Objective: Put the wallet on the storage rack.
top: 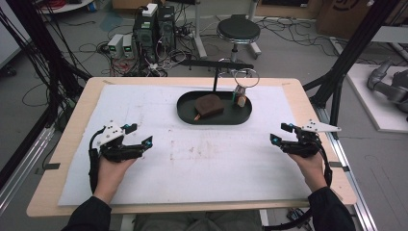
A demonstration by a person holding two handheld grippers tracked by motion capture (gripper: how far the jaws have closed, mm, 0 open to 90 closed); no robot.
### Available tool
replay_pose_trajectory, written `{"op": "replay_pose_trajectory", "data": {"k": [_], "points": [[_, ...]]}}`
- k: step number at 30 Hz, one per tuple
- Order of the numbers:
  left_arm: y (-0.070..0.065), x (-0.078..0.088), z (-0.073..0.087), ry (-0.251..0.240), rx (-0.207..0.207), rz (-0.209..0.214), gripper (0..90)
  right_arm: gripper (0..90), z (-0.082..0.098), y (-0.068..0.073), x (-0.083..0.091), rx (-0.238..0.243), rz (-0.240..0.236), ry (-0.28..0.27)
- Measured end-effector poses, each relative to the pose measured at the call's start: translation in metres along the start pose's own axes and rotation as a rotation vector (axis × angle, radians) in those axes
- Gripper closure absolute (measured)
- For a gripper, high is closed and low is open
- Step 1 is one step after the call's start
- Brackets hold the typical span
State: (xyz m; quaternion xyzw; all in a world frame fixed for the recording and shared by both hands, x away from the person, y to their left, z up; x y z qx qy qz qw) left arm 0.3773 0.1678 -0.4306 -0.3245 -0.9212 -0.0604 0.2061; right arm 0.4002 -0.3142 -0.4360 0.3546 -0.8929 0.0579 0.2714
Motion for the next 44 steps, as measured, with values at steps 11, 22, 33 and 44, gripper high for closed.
{"op": "replay_pose_trajectory", "data": {"k": [11, 22, 33, 44], "points": [[0.004, 0.009, 0.004, -0.011, 0.006, -0.023, 21.9, 26.0, -0.004, -0.002, -0.002, 0.003, 0.006, -0.012], [0.009, 0.011, 0.01, 0.002, 0.009, -0.032, 21.9, 25.9, -0.005, -0.004, -0.004, -0.003, 0.01, -0.012], [0.012, 0.011, 0.013, 0.012, 0.017, -0.042, 21.9, 25.9, -0.005, -0.003, -0.006, 0.004, 0.005, -0.003], [0.013, 0.009, 0.015, 0.022, 0.015, -0.035, 21.9, 25.9, -0.005, -0.003, -0.006, 0.003, 0.004, -0.004]]}}
Point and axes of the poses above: each handheld gripper's, and its own axes: x roughly backward along the jaws, z roughly out of its underside, y roughly to its left, the point moved 8 cm from there along -x, roughly forward along the jaws, and after that the axes turned 8 degrees about y, right-handed, at the moved point
